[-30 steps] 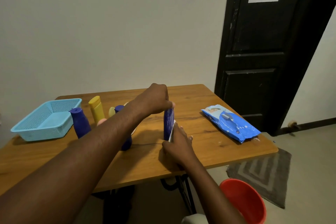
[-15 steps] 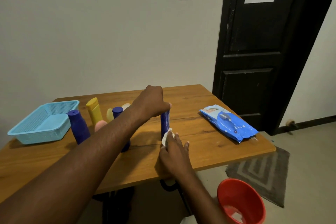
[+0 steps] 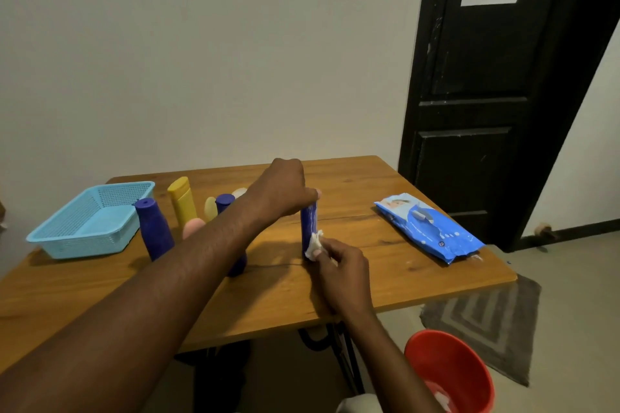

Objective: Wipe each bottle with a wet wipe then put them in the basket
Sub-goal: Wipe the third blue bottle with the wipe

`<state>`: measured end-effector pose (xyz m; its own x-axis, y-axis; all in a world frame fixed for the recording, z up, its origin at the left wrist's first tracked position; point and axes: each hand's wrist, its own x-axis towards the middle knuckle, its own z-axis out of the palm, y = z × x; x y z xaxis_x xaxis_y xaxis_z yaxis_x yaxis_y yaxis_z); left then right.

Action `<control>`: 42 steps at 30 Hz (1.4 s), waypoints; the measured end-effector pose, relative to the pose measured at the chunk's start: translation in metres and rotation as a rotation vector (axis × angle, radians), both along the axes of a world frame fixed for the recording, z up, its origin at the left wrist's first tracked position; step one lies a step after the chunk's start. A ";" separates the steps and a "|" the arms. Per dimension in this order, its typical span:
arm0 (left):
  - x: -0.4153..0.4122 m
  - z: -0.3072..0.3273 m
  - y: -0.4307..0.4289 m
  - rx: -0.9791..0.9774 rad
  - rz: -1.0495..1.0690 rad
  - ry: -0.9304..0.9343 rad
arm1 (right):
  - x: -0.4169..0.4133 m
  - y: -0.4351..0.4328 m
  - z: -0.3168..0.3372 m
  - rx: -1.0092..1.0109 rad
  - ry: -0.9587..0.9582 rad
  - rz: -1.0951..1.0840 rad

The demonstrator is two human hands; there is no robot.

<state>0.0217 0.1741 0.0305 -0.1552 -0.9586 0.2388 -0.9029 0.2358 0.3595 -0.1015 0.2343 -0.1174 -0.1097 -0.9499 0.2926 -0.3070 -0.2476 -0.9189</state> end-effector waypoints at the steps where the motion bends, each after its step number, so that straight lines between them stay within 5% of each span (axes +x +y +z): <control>1: 0.000 -0.001 0.000 0.005 -0.002 0.002 | -0.001 -0.003 0.004 0.002 -0.086 -0.004; 6: -0.002 0.000 0.002 0.000 -0.003 0.014 | 0.000 -0.020 0.025 0.119 -0.363 -0.024; 13: 0.007 -0.002 0.004 0.007 0.015 0.048 | 0.014 -0.003 0.020 0.134 -0.017 0.028; 18: 0.009 -0.001 0.003 0.014 0.011 0.051 | 0.029 0.005 0.035 0.100 -0.108 0.125; 26: 0.010 -0.005 0.004 -0.003 0.033 0.090 | 0.032 0.001 0.020 0.218 0.053 0.129; 35: 0.007 -0.006 0.000 -0.016 0.038 0.079 | 0.042 0.006 0.040 0.091 -0.017 0.135; 42: 0.007 -0.007 -0.001 -0.010 0.020 0.134 | 0.032 -0.004 0.021 0.195 0.029 0.086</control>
<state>0.0288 0.1736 0.0238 -0.1022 -0.9585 0.2661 -0.8513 0.2227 0.4750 -0.0698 0.2299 -0.0962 -0.0199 -0.9944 0.1041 -0.3191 -0.0923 -0.9432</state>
